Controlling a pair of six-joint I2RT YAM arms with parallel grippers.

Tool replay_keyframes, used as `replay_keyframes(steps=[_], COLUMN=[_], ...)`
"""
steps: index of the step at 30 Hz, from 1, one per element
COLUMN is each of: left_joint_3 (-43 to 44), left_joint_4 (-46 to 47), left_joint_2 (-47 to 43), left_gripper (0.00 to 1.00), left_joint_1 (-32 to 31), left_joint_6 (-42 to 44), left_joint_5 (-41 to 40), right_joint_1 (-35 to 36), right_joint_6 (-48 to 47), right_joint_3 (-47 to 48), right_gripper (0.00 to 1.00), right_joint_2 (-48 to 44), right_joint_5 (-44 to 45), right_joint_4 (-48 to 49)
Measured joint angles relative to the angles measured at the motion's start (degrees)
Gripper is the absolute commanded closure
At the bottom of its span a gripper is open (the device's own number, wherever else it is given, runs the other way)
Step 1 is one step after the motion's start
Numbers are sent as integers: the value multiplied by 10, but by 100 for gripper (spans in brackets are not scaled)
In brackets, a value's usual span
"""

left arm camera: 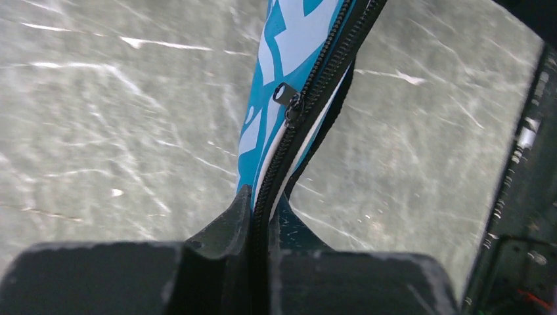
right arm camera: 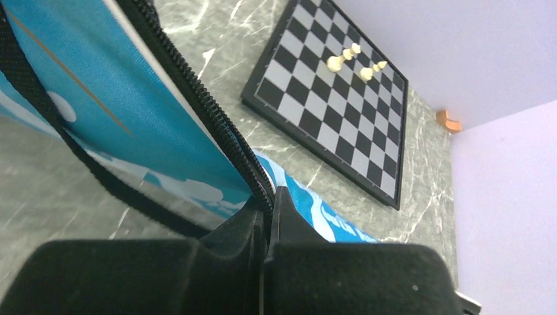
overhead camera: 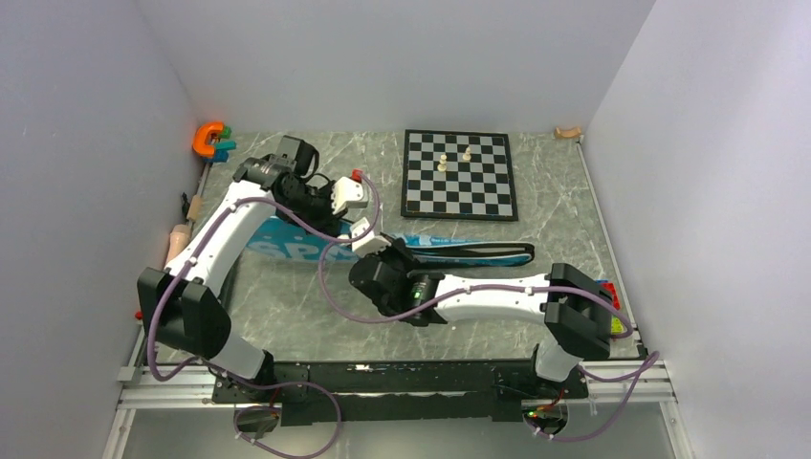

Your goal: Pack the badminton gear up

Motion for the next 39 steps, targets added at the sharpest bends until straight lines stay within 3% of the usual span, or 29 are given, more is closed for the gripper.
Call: replay_keyframes(steps=[4,5,8,12,18,22,25,30,39], left_joint_3=[-11,-14,-35,-107,-200,-227,-249,-281,-322], left_joint_4=[78,96,135,186,235,244,249,256,275], left_joint_2=[-24,-28,-37,-59,-115,-136,-151,-176,-208], left_gripper=[100,100,100,100,100,100,99,99,86], left_joint_1=[-14,-18,-26,-32,-39,-42,-47,-53,-71], left_joint_6=[-31,-38,-52,-63,-88,-100,-109,-122,-141], left_joint_5=[-23,-31,-48,-84,-93,-92,-92,-92,-122], right_joint_1=[-31,-36,-45,-46,-68,-165,-253,-308,-344], right_joint_6=[-5,0,39,110,187,242,281,321,401], right_joint_3=[0,0,0,-9,-111,-180,-204,-205,-175], right_gripper=[98,92,61,45,41,41,40,33,27], right_joint_2=[0,0,0,-30,-182,-296,-331,-303,-130], right_joint_5=[9,9,0,-50,-224,-397,-514,-649,-887], right_joint_4=[44,47,34,-9,-34,-10,19,64,147])
